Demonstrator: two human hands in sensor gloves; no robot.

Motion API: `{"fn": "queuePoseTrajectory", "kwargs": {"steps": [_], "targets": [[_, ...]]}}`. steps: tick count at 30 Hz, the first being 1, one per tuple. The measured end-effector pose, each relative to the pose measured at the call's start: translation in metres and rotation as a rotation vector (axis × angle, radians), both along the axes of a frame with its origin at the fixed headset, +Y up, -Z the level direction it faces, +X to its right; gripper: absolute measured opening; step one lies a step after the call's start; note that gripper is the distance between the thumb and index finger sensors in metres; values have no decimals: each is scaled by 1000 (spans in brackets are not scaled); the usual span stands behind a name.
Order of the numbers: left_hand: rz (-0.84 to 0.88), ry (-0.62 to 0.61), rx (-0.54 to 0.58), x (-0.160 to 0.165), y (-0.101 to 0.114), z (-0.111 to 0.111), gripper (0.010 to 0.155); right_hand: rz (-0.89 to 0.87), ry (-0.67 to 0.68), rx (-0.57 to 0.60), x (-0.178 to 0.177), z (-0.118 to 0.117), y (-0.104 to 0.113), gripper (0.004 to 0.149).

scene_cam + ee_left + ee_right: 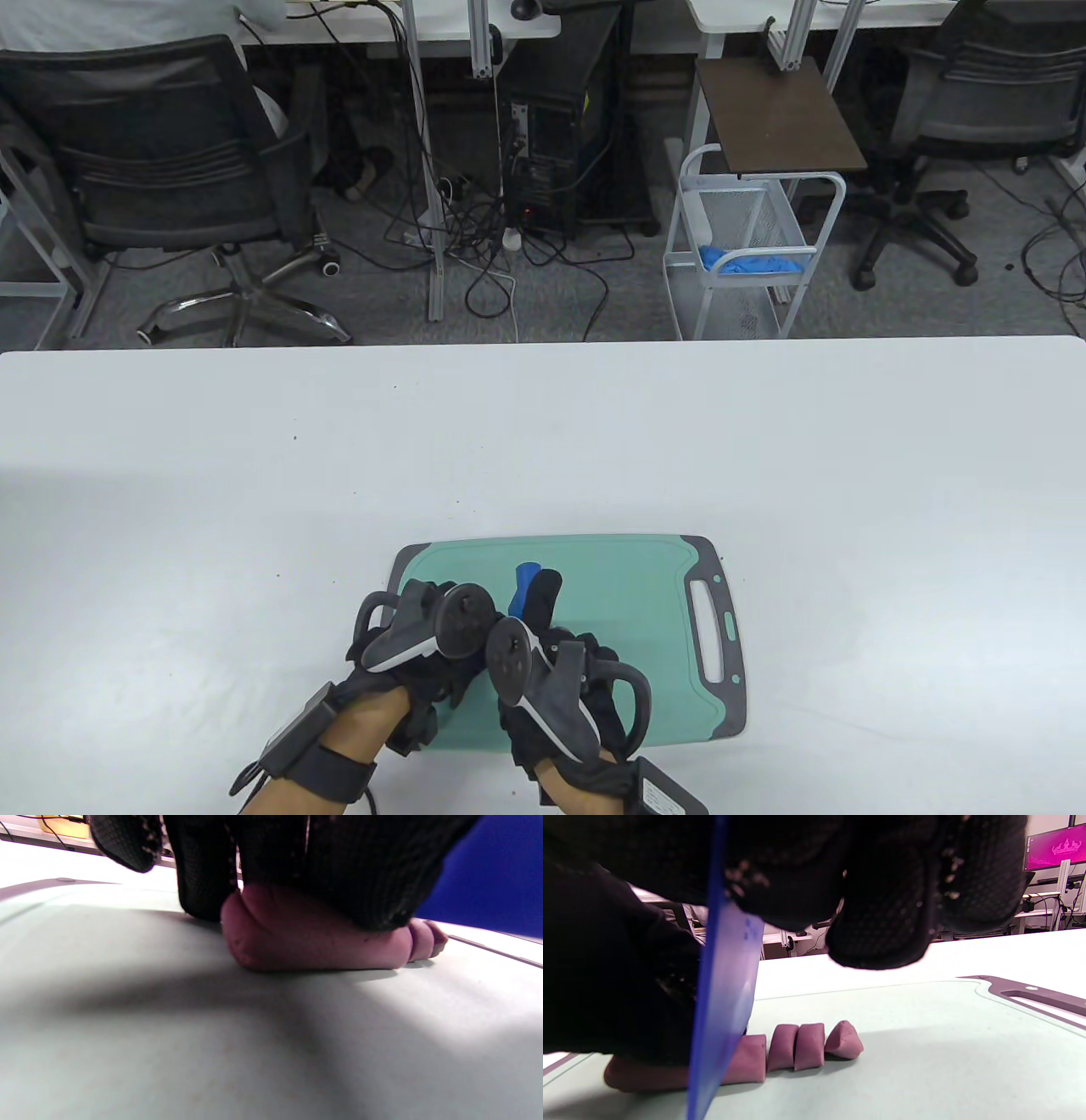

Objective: Slice plasticine roll into thin flakes

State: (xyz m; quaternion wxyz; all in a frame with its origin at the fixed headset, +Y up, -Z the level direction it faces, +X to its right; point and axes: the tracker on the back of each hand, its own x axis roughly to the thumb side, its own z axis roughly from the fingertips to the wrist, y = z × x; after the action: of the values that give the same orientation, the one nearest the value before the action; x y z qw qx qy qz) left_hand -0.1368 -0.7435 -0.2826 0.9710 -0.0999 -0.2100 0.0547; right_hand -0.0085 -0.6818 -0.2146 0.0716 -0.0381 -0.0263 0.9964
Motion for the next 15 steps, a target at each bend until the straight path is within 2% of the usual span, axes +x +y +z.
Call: {"fn": "queuePoseTrajectory", "kwargs": {"steps": [15], "targets": [[12,1,-2,-1,-1,-1,47,6,13,3,-3,-2,-5,81]]}}
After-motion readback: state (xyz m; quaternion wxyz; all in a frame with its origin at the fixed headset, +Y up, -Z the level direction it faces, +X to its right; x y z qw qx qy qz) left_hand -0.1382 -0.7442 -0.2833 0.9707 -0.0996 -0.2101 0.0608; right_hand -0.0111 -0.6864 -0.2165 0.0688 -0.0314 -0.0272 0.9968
